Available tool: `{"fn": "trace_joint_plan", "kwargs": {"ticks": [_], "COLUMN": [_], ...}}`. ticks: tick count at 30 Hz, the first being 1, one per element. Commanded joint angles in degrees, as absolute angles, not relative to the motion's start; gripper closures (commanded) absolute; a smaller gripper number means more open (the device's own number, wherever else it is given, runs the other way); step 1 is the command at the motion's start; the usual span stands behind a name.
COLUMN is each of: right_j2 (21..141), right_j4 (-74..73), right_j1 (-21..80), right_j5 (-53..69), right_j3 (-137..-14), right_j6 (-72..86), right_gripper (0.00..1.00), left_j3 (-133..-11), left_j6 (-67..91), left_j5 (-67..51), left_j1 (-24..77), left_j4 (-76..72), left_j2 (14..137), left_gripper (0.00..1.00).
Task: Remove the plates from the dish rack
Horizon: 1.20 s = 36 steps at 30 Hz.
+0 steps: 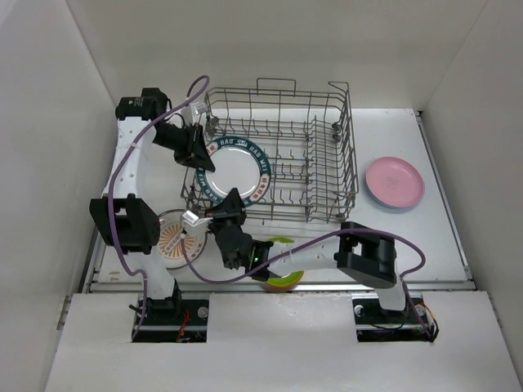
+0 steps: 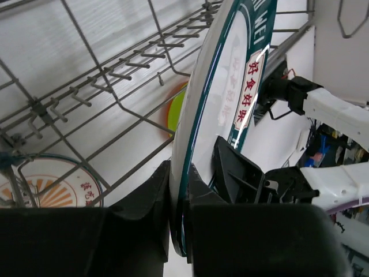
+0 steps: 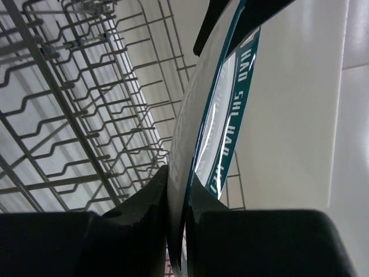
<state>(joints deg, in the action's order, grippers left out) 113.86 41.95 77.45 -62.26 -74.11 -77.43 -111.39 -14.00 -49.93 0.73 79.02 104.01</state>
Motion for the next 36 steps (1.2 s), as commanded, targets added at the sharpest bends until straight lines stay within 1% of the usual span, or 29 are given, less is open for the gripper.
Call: {"fn": "trace_joint_plan", "kwargs": {"ticks": [1,2,4,7,8,10,11,13,14,15,17,18,20,21,22,24,27,28,29,30,31,32,34,35,36], "right_j2": [112.85,112.85,113.38,113.38,113.38,112.68,111.72,109.35,108.38,107.33,103.64,102.41,98.73,97.66,96.78,94.58,92.38,92.37,91.68,91.67,91.67,91.67,89.75,88.69,87.46], "right_j4": [47.72,47.72,47.72,50.26,52.19,54.74,57.63,60.19,62.47,63.27,63.28,60.32,55.57,52.76,48.73,47.12,40.72,37.13,28.04,23.25,19.03,10.72,-0.21,-4.44,-7.53], "right_j1": [80.5,80.51,81.12,81.12,81.12,81.12,81.12,81.12,81.12,81.12,81.12,81.12,79.9,79.2,77.88,76.65,75.07,75.06,74.45,73.49,72.95,72.25,69.01,67.43,64.11], "right_j5": [-60.56,-60.56,-60.56,-61.96,-63.27,-64.15,-64.68,-65.91,-66.44,-66.45,-66.45,-66.45,-66.45,-66.45,-66.97,-68.02,-68.55,-67.51,-65.32,-64.17,-62.94,-61.54,-51.72,-46.2,-34.74], "right_j3": [-78.93,-78.93,-78.93,-80.59,-81.73,-82.96,-83.58,-84.98,-84.99,-84.99,-84.99,-84.99,-84.11,-83.24,-82.28,-81.74,-80.95,-81.47,-82.17,-84.27,-85.16,-86.04,-89.99,-90.87,-90.18], "right_j6": [-78.05,-78.05,-78.05,-78.05,-78.05,-78.05,-78.05,-78.05,-77.35,-76.82,-73.07,-70.95,-65.51,-59.39,-56.89,-51.97,-46.87,-41.1,-37.48,-33.7,-25.92,-21.49,-10.34,-0.45,2.43], "right_gripper": [1.0,1.0,0.78,0.36,0.2,0.11,0.07,0.05,0.04,0.04,0.03,0.03,0.03,0.03,0.03,0.03,0.03,0.03,0.03,0.03,0.03,0.03,0.03,0.03,0.04], "left_j3": [-114.08,-114.6,-114.61,-115.92,-117.15,-118.82,-119.79,-123.13,-123.74,-123.75,-123.75,-123.14,-119.28,-117.35,-113.33,-109.27,-103.11,-101.96,-99.17,-97.57,-95.99,-94.41,-89.49,-87.82,-85.19], "left_j6": [-16.17,-16.17,-17.23,-17.93,-17.93,-17.93,-19.76,-20.65,-22.31,-23.46,-26.26,-28.11,-34.41,-36.28,-37.69,-41.29,-43.41,-44.38,-45.08,-45.87,-46.66,-48.32,-50.61,-52.02,-54.21], "left_j5": [-48.79,-48.78,-48.78,-48.26,-48.25,-47.29,-47.29,-47.29,-46.68,-46.06,-44.39,-41.17,-36.24,-31.16,-29.2,-26.64,-21.72,-19.88,-19.17,-18.38,-17.67,-16.19,-14.51,-13.81,-13.8], "left_j1": [0.62,0.62,0.09,-2.62,-3.59,-6.05,-9.37,-13.6,-18.67,-21.07,-25.12,-27.49,-28.04,-28.04,-28.04,-29.35,-31.19,-31.98,-31.99,-31.99,-31.99,-31.99,-31.99,-31.99,-31.99], "left_j4": [81.56,82.08,83.23,84.64,86.12,87.62,88.76,91.14,91.14,91.14,91.14,91.14,91.14,91.14,91.14,91.14,91.14,91.14,91.14,91.14,91.14,91.14,91.14,91.14,91.14], "left_j2": [103.18,103.18,103.18,102.66,102.66,102.66,102.66,102.66,100.57,99.5,96.26,94.94,92.39,89.68,88.43,84.84,82.36,81.74,81.74,81.74,81.74,82.7,84.19,86.03,87.09], "left_gripper": [1.0,1.0,1.0,1.0,1.0,1.0,1.0,1.0,1.0,1.0,1.0,1.0,1.0,1.0,1.0,1.0,1.0,1.0,1.0,1.0,1.0,1.0,1.0,1.0,1.0]}}
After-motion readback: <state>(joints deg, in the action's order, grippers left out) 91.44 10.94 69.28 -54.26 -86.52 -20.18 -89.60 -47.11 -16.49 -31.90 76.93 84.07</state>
